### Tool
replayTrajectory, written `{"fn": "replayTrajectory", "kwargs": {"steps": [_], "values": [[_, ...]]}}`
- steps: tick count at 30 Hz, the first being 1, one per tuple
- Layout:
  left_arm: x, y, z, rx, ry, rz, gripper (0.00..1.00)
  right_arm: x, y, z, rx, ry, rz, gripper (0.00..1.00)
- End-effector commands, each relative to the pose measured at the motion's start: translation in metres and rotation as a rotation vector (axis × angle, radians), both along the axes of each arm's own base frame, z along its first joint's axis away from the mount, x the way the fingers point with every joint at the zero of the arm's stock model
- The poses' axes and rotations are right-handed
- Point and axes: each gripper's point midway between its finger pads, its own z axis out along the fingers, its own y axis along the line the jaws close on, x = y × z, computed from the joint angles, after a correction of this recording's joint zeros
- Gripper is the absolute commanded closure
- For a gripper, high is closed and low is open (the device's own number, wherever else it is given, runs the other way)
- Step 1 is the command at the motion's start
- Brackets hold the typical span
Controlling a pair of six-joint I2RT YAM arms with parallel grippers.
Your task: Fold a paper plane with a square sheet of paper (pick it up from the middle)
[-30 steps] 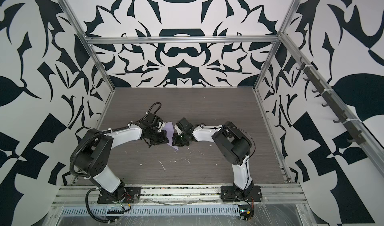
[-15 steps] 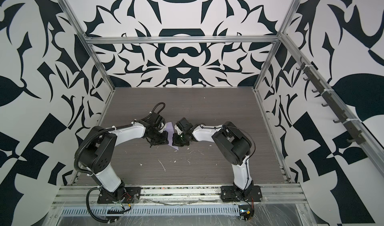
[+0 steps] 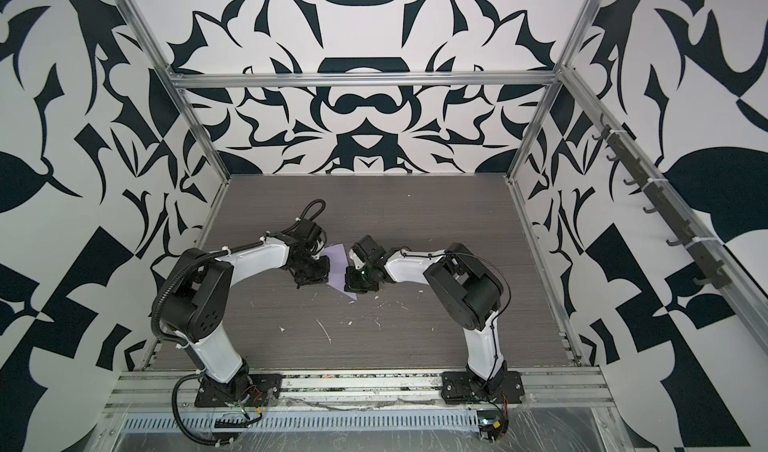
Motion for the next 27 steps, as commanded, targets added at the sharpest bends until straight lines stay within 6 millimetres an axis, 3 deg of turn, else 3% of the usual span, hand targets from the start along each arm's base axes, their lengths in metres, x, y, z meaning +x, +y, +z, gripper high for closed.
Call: {"fn": "replayTrajectory", "kwargs": {"steps": [1, 6, 8, 12, 15, 18, 27], "values": [[-0.016, 0.046, -0.021, 0.196, 0.088, 0.048, 0.93, -0.021, -0.036, -0.037, -0.180, 0.095, -0.009, 1.00], [-0.010, 0.059, -0.006, 0.273, 0.057, 0.029, 0.92, -0.020, -0.035, -0.034, -0.176, 0.086, -0.009, 1.00], [-0.003, 0.056, 0.006, 0.254, 0.025, 0.025, 0.92, -0.018, -0.034, -0.032, -0.171, 0.078, -0.008, 1.00], [0.010, 0.020, 0.044, 0.032, -0.082, 0.021, 0.90, -0.013, -0.026, -0.024, -0.131, 0.053, 0.003, 1.00], [0.012, -0.009, 0.061, -0.169, -0.128, 0.041, 0.90, -0.008, -0.020, -0.017, -0.104, 0.031, 0.018, 1.00], [0.010, -0.024, 0.056, -0.272, -0.105, 0.063, 0.90, -0.004, -0.014, -0.011, -0.076, 0.008, 0.038, 1.00], [0.001, -0.031, 0.019, -0.207, -0.007, 0.041, 0.97, 0.004, -0.003, 0.009, -0.024, -0.015, 0.066, 1.00]]}}
